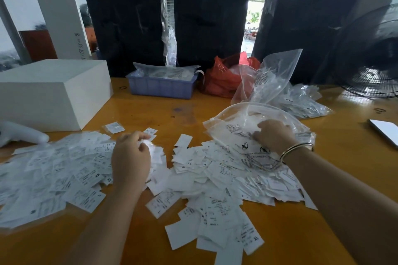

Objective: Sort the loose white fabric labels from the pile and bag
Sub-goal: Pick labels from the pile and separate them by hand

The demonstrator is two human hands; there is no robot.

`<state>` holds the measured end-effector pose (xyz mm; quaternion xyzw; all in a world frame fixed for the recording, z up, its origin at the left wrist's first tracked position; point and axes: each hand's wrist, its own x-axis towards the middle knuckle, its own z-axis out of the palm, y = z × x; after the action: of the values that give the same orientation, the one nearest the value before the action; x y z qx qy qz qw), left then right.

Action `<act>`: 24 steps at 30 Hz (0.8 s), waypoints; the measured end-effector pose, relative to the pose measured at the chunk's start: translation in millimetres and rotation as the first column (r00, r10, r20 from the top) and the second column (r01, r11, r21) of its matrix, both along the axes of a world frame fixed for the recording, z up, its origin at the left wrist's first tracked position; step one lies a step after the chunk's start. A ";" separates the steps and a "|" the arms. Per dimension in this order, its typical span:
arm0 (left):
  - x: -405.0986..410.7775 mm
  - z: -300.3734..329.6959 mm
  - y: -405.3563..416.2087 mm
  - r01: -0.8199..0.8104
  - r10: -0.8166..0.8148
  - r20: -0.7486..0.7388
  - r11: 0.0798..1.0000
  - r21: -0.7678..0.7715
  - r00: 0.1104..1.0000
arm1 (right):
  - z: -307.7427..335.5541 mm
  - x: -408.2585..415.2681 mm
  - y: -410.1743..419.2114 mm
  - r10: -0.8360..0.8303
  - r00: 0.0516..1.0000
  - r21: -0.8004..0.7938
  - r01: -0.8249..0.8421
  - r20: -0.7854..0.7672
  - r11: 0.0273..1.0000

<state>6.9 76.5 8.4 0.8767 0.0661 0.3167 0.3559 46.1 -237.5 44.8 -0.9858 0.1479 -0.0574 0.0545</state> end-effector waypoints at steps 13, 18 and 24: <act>1.6 -5.7 -17.6 0.153 -0.136 -0.080 0.954 0.258 0.987 | -1.5 -8.8 14.8 0.055 0.880 -0.009 -0.058 0.471 0.998; -7.6 1.4 -27.9 0.541 -0.544 -0.031 0.838 -0.071 0.838 | 11.1 -33.5 59.3 0.192 0.755 0.339 -0.486 0.627 0.806; -13.0 6.7 -29.5 0.610 -0.692 -0.048 0.664 -0.433 0.720 | 1.6 -55.3 120.2 0.331 0.827 0.682 -0.562 0.455 0.467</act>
<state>-6.2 47.0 15.1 0.7811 -0.1553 0.0543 0.6023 -9.2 -117.3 46.4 -0.8418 -0.1164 -0.0972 0.5180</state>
